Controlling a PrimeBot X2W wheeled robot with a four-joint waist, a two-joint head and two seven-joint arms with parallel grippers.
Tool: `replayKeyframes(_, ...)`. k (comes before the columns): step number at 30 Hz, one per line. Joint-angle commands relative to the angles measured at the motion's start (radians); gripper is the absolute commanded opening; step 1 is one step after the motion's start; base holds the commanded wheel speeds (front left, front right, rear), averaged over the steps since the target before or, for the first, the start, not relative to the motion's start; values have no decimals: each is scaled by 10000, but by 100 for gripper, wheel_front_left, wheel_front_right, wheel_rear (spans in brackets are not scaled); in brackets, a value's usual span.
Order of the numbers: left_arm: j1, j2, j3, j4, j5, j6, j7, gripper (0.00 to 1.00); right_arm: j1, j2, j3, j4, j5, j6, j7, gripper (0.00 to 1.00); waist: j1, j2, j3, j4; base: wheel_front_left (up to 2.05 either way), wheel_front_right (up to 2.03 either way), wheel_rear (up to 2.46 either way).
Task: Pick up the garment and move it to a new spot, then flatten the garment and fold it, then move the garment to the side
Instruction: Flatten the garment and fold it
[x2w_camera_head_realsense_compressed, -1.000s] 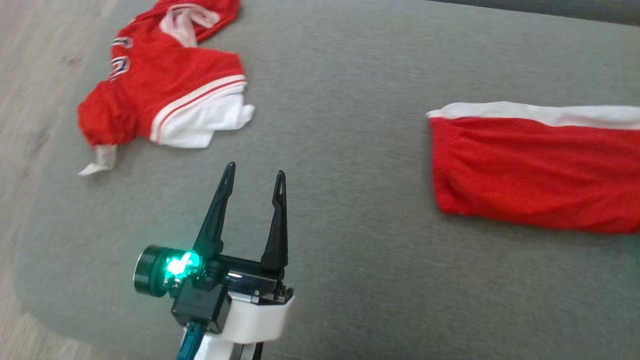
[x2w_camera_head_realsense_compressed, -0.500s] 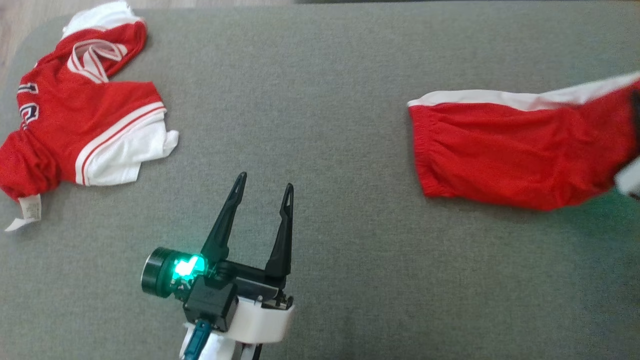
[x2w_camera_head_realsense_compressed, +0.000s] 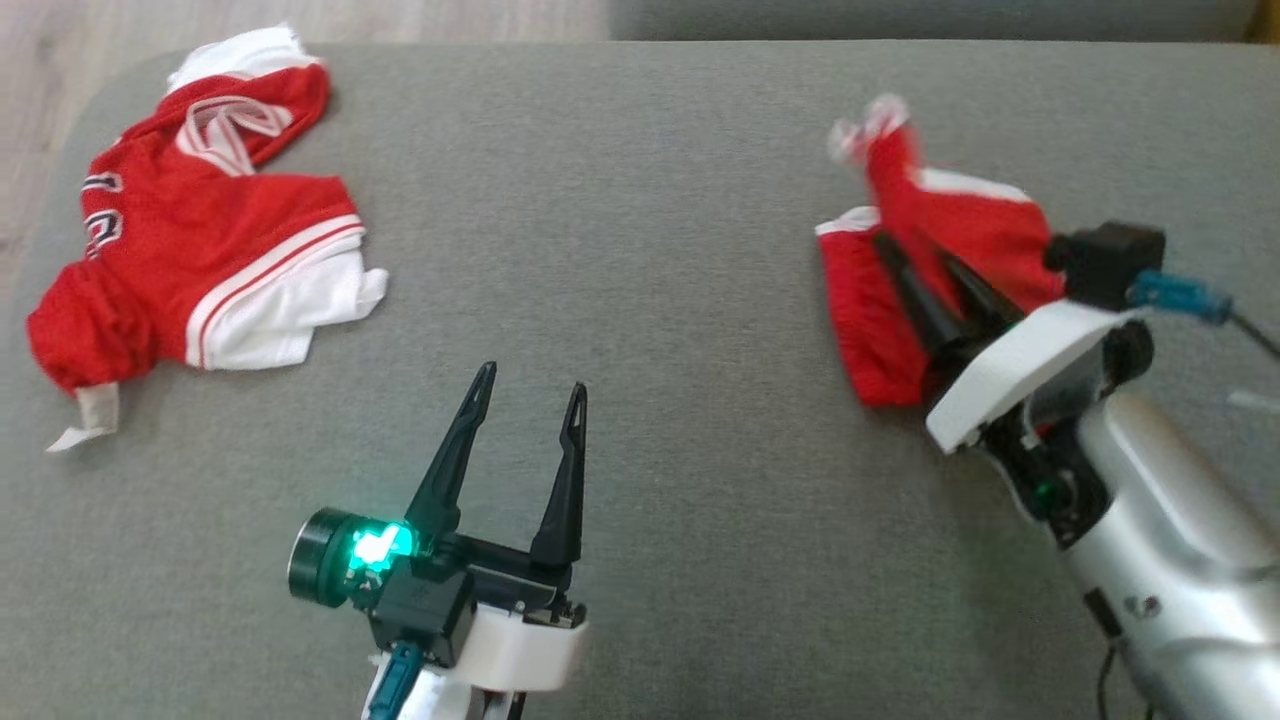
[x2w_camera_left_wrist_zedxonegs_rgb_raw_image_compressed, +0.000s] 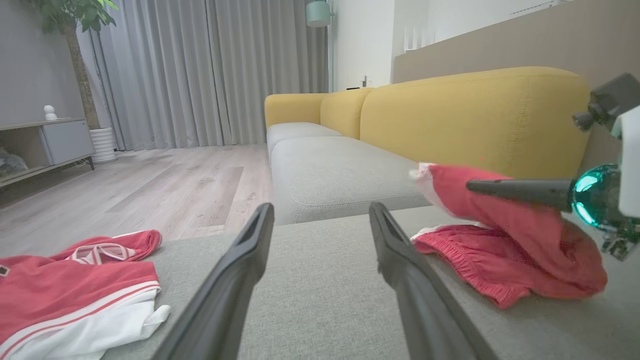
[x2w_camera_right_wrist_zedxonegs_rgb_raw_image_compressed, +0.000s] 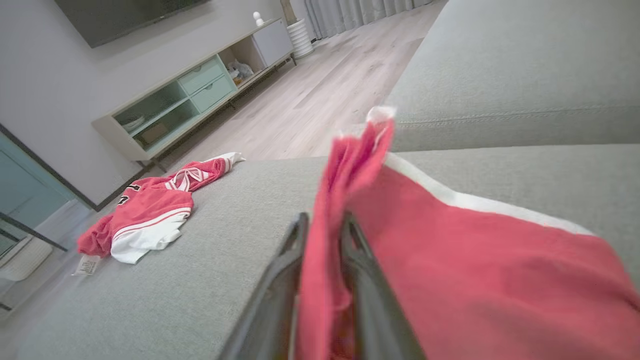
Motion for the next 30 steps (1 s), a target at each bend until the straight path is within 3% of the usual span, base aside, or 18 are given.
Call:
replayKeyframes(1,-159,-10,306,-314,-80,82,-22,100,92,-19,-78,-169,-106,65,-274,100,0,0,-22,161,0,0,0)
replayKeyframes(5,-58,-16,404,-426,-351,270,-22,100,489,251,-660,-323,114,65,-1629,100,0,0,-239,366,0,0,0)
replayKeyframes(9,280,-18,726,-604,-644,578,-22,100,1158,-318,-1076,-963,-267,65,-2782,100,0,0,-601,295,0,0,0)
replayKeyframes(13,788,-18,1227,-913,-899,829,-22,100,2060,-624,-1239,-1699,-1372,65,-3178,100,0,0,-1020,15,0,0,0)
replayKeyframes(17,1443,-19,1664,-1117,-941,564,-22,100,3497,256,-2201,-2620,-2445,65,-3203,100,0,0,-1581,-169,0,0,0)
replayKeyframes(22,2297,-19,2227,-921,-584,646,-22,100,5384,1254,-2827,-2881,-3833,65,-3206,100,0,0,-2025,-348,0,0,0)
replayKeyframes(30,2552,-19,2160,-765,-255,482,-22,100,6075,2190,-4162,-3082,-5748,65,-3208,100,0,0,-2163,-442,0,0,0)
